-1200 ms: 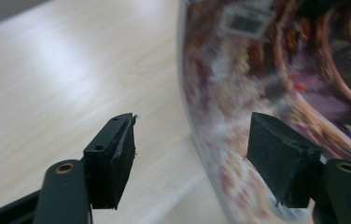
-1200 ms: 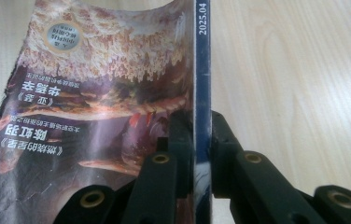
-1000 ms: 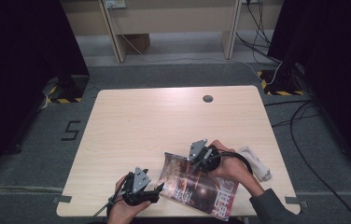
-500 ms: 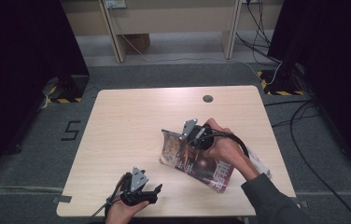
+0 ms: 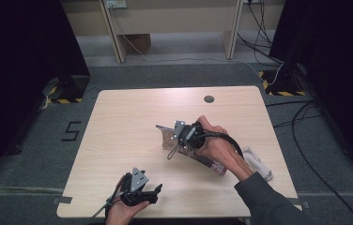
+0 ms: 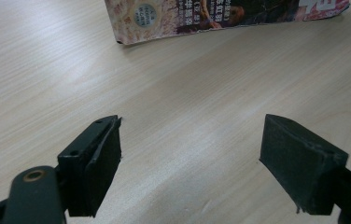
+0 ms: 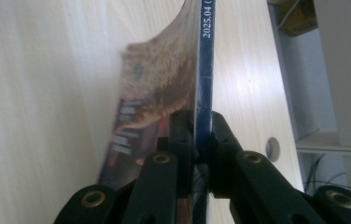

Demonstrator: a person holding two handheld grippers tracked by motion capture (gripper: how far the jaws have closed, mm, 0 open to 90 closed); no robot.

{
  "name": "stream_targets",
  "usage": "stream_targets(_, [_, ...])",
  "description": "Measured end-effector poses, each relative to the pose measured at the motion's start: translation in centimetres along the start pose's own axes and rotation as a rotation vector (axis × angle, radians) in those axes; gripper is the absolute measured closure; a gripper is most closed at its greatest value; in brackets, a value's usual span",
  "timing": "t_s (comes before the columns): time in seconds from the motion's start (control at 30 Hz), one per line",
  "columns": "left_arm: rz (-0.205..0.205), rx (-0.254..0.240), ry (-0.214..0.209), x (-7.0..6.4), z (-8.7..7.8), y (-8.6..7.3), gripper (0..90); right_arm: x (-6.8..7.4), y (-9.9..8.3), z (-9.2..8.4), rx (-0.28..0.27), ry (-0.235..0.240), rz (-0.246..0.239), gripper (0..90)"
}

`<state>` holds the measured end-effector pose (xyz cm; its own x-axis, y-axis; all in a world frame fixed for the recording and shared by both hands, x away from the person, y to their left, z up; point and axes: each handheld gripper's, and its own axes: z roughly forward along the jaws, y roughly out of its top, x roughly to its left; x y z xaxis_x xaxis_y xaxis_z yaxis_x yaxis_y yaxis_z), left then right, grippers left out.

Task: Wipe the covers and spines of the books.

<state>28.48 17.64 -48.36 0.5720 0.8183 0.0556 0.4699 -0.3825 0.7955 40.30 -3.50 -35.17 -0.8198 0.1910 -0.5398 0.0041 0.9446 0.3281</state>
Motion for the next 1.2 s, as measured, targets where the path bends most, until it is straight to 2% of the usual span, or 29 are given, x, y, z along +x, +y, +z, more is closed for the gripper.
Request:
stream_targets(0.13, [-0.014,-0.004,0.01,0.4,-0.1,0.0,20.1,1.1,0.1,-0.5,-0.02,0.036,0.014,83.8])
stream_targets(0.27, [-0.039,-0.008,0.022,0.9,-0.1,-0.1,20.2,2.7,0.1,-1.4,-0.064,0.09,-0.021,83.8])
stream_targets(0.4, [-0.055,0.0,0.034,1.4,-0.2,-0.2,20.5,4.5,-0.3,-2.1,-0.097,0.152,-0.024,83.5])
stream_targets(0.43, [-0.056,0.003,0.036,1.5,-0.2,-0.2,20.6,4.8,-0.4,-2.2,-0.106,0.165,-0.042,83.4])
stream_targets(0.5, [-0.061,0.006,0.042,1.7,-0.2,-0.3,20.8,5.7,-0.8,-2.3,-0.11,0.177,-0.031,83.0])
stream_targets(0.57, [-0.066,0.007,0.047,1.8,-0.2,-0.3,21.0,6.5,-1.2,-2.2,-0.114,0.195,-0.054,83.3])
stream_targets(0.77, [-0.069,0.014,0.051,1.9,-0.1,-0.3,21.2,8.6,-2.8,-1.1,-0.124,0.245,-0.057,83.3])
stream_targets(0.87, [-0.071,0.013,0.05,1.8,-0.1,-0.3,21.2,9.3,-4.2,0.4,-0.062,0.228,-0.06,82.0])
stream_targets(0.93, [-0.066,0.017,0.049,1.8,0.0,-0.4,21.3,9.5,-5.0,1.2,-0.091,0.292,-0.025,81.7])
stream_targets(0.97, [-0.066,0.02,0.048,1.8,0.0,-0.4,21.3,9.8,-5.5,1.5,-0.097,0.294,0.003,82.2])
stream_targets(1.03, [-0.064,0.023,0.048,1.8,0.1,-0.4,21.3,9.9,-5.8,2.0,-0.084,0.278,-0.016,82.8])
stream_targets(1.07, [-0.065,0.02,0.046,1.7,0.1,-0.4,21.3,9.9,-5.9,2.2,-0.075,0.274,0.002,82.8])
stream_targets(1.13, [-0.067,0.018,0.047,1.7,0.1,-0.4,21.3,9.7,-6.2,2.6,-0.076,0.268,-0.006,82.5])
stream_targets(1.17, [-0.066,0.018,0.046,1.7,0.1,-0.4,21.3,9.6,-6.4,2.9,-0.07,0.259,0.016,82.3])
stream_targets(1.2, [-0.066,0.021,0.047,1.7,0.1,-0.4,21.3,9.4,-6.5,3.1,-0.076,0.259,0.005,81.9])
